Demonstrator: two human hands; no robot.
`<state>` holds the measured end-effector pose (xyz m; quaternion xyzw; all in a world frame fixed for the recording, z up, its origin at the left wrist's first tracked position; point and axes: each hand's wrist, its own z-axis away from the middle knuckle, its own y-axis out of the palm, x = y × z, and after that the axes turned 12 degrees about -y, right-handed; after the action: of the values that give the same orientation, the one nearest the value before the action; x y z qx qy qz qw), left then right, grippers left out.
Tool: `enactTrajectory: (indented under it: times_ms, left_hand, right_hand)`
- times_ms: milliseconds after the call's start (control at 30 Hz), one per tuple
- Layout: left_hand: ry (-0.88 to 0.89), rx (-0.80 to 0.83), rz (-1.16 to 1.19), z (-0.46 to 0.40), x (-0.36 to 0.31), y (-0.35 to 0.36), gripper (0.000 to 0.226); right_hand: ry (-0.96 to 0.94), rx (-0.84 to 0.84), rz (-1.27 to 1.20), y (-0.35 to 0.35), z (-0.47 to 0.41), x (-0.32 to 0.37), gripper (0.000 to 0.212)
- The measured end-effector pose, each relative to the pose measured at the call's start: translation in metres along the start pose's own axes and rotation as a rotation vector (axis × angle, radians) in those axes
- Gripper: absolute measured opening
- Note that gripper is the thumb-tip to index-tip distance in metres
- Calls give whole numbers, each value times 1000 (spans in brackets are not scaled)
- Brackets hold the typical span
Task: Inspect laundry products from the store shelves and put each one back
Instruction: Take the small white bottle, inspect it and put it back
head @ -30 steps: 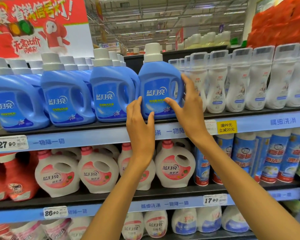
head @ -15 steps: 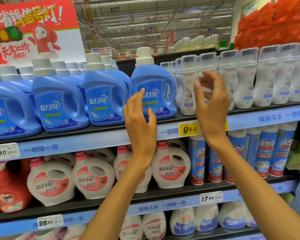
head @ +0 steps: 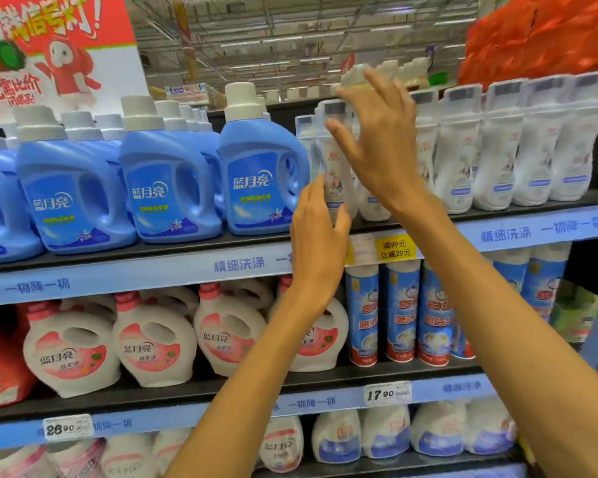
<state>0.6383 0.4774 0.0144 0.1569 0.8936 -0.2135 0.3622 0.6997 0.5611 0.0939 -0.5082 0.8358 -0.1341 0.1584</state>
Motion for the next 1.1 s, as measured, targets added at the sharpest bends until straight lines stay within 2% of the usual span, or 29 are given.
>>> enactTrajectory:
  times_ms: [67, 167, 233, 333, 400, 533, 633, 767, 967, 1100]
  left_hand:
    - [-3, -32, -1, 1, 0, 3, 47]
    - [16, -113, 16, 5, 0, 6, 48]
    - [22, -161, 28, 9, 1, 7, 49]
    - [33, -232, 26, 12, 0, 8, 48]
    - [41, -252, 7, 15, -2, 6, 45]
    - [-41, -165, 114, 33, -12, 2, 37]
    - [-146, -44, 299, 61, -21, 1, 40]
    - [-247, 76, 386, 104, -20, -1, 33]
    - [-483, 226, 510, 140, -7, -7, 56]
    - [-571, 331, 644, 155, -1, -12, 51]
  right_hand:
    - [-54, -84, -98, -3, 6, -1, 43]
    - [-117, -233, -372, -9, 13, 2, 37]
    - [-128, -249, -525, -13, 18, 5, 35]
    - [-46, -213, -779, -22, 23, 8, 36]
    - [3, -255, -908, -27, 28, 5, 34]
    - [170, -354, -1211, -44, 35, -4, 28]
    - [289, -300, -1399, -52, 44, -7, 21]
    - [366, -132, -1480, -53, 73, -4, 26]
    - [588, 88, -1827, -44, 110, 6, 27]
    - [597, 98, -1892, -41, 120, 9, 32]
